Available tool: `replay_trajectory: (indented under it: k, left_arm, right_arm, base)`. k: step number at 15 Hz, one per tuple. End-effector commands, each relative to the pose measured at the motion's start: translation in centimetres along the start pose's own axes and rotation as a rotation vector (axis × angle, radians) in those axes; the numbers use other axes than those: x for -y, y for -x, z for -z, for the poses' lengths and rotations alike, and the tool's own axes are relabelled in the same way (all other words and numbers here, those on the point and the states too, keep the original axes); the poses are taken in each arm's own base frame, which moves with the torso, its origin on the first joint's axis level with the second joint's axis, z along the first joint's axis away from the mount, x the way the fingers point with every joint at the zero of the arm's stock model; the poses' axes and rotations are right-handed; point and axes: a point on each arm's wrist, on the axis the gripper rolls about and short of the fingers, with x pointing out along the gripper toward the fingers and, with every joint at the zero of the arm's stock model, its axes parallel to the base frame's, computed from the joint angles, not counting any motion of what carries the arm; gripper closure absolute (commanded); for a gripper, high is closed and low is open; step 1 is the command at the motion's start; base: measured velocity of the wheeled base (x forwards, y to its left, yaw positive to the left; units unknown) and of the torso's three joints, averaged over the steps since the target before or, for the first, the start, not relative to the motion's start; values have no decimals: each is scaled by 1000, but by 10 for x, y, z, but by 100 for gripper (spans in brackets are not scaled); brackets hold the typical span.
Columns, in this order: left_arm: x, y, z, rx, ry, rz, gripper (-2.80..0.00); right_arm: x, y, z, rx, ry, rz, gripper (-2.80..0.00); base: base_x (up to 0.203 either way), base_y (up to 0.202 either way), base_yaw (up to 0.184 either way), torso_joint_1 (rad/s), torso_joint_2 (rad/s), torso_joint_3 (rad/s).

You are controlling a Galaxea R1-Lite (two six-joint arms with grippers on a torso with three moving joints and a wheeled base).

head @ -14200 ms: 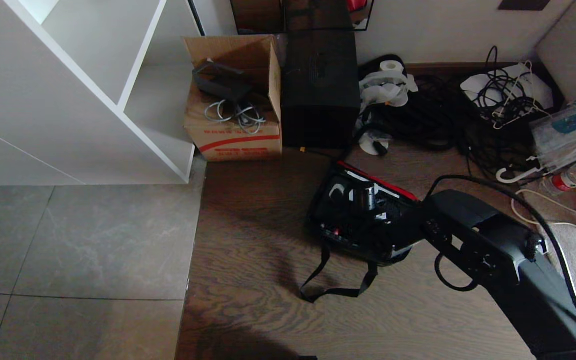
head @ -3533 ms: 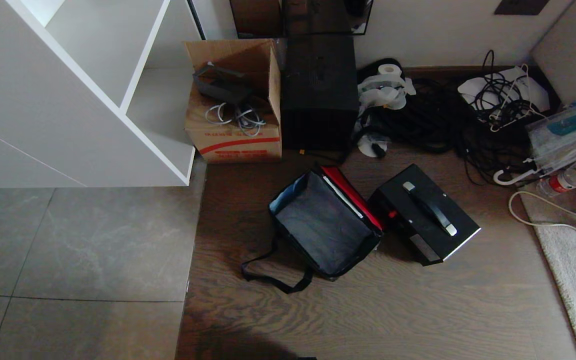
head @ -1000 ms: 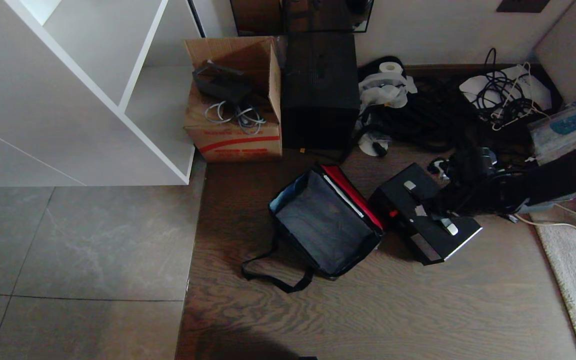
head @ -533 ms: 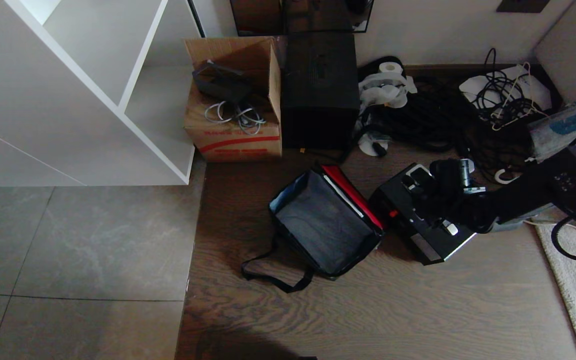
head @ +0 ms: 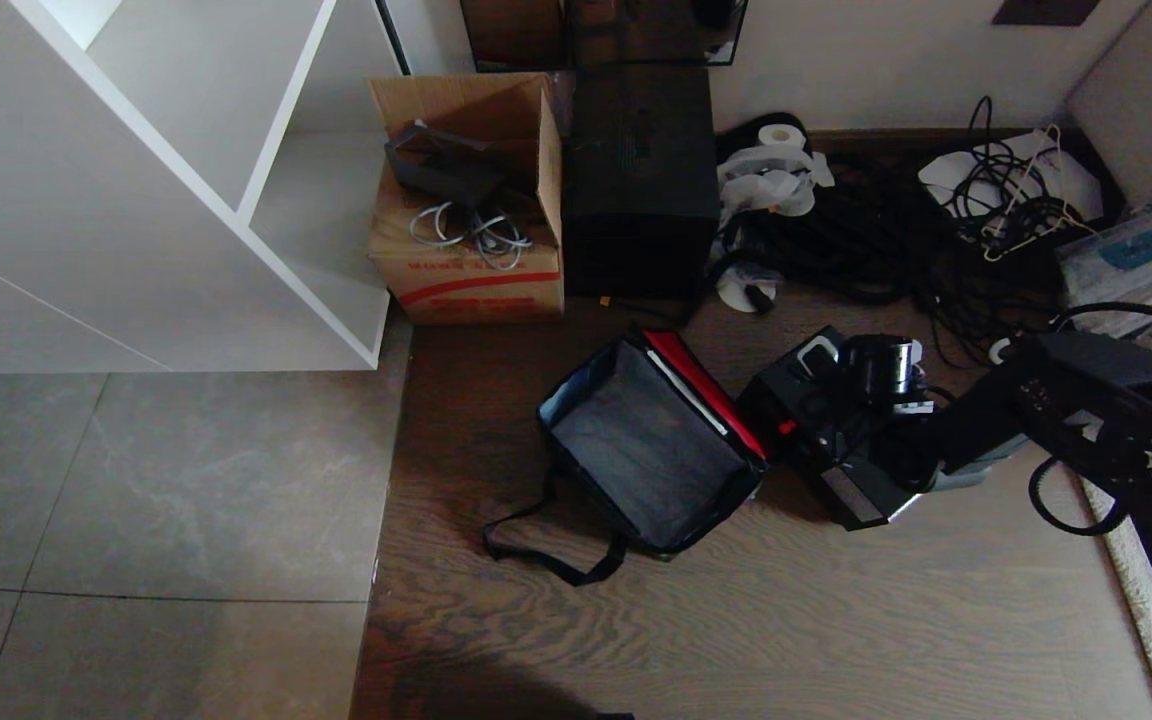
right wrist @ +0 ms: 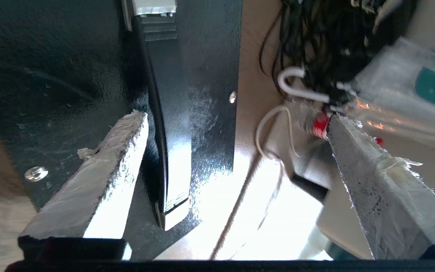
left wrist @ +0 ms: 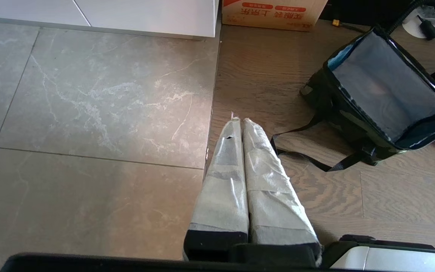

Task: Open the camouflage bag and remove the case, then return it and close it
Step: Grip the handle again

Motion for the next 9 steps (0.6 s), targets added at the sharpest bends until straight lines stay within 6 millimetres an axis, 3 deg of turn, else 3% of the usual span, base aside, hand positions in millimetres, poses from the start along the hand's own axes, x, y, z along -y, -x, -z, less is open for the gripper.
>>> replay_trajectory:
  k: [1,5,9]
  left_arm:
    - [0,-1,3,-10,0,-1,0]
    - [0,-1,3,-10,0,-1,0]
    - [0,-1,3,-10,-1,-1,0]
  right_arm:
    - [-12,-7,5,-42,16,21,-280]
    - [-20,-11,9,-76,36,17,-280]
    - [-11,-29,5,-101,-11,94,-280]
  base:
    - [0,0,0,0,0,0]
    - [0,0,0,0,0,0]
    - [0,0,0,0,0,0]
